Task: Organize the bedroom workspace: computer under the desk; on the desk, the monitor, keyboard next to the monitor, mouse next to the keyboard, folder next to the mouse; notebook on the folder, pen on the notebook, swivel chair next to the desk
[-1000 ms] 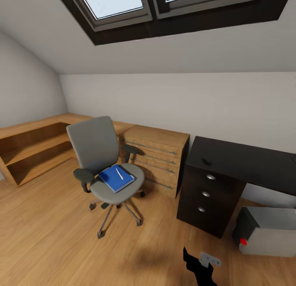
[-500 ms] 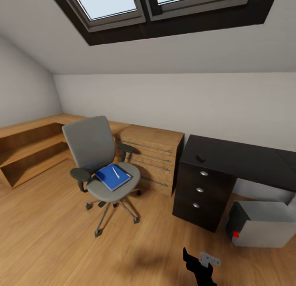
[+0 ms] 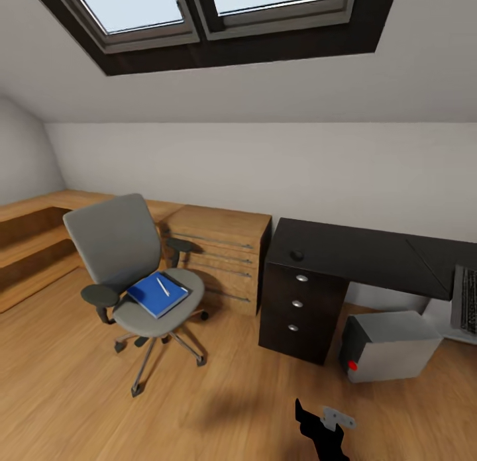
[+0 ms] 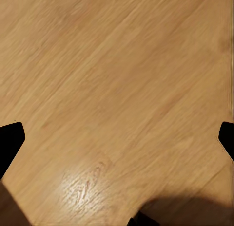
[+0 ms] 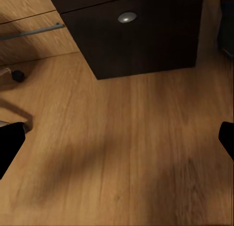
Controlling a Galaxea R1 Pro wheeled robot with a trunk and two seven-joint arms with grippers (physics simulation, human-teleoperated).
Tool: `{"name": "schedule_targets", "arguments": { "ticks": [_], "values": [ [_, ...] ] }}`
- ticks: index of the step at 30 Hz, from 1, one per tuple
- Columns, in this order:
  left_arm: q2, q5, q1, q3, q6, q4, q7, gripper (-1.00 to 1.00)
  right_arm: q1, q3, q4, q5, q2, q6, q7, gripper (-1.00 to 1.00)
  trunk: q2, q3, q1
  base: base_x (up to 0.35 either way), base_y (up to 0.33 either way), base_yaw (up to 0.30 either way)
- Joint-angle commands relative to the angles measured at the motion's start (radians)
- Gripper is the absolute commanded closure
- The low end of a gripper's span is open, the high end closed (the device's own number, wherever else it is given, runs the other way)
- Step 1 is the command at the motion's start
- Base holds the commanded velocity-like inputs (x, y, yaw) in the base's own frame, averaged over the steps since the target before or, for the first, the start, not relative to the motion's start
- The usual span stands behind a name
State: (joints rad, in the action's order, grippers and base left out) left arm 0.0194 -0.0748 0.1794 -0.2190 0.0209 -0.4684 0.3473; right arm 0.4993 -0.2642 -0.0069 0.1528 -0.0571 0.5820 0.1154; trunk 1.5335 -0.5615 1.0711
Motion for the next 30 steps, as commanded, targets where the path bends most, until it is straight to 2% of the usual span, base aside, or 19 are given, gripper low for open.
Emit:
{"name": "schedule_targets", "arguments": {
  "ticks": [1,10,17,30],
  "values": [
    [0.001,-0.008,0.000,-0.002,0.002,-0.001,0.001,-1.00,0.001,-0.004,0.001,0.011,0.000,0.002,0.010,-1.00,-0.007,0.002,-0.004,0.000,0.000,-0.260],
    [0.001,-0.008,0.000,-0.002,0.002,-0.001,0.001,-1.00,0.001,-0.004,0.001,0.011,-0.001,0.002,0.010,-1.00,-0.070,0.030,-0.039,0.000,0.000,-0.263],
    [0.003,-0.008,0.000,-0.001,0.002,0.003,0.001,-1.00,0.001,-0.004,0.001,0.011,-0.003,0.002,0.010,-1.00,-0.119,0.052,-0.065,0.000,0.000,-0.054],
    [0.004,-0.008,0.000,-0.002,0.003,0.004,0.001,-1.00,0.001,-0.004,0.001,0.010,-0.001,0.002,0.010,-1.00,-0.119,0.052,-0.065,0.000,0.000,-0.001]
  ]
}}
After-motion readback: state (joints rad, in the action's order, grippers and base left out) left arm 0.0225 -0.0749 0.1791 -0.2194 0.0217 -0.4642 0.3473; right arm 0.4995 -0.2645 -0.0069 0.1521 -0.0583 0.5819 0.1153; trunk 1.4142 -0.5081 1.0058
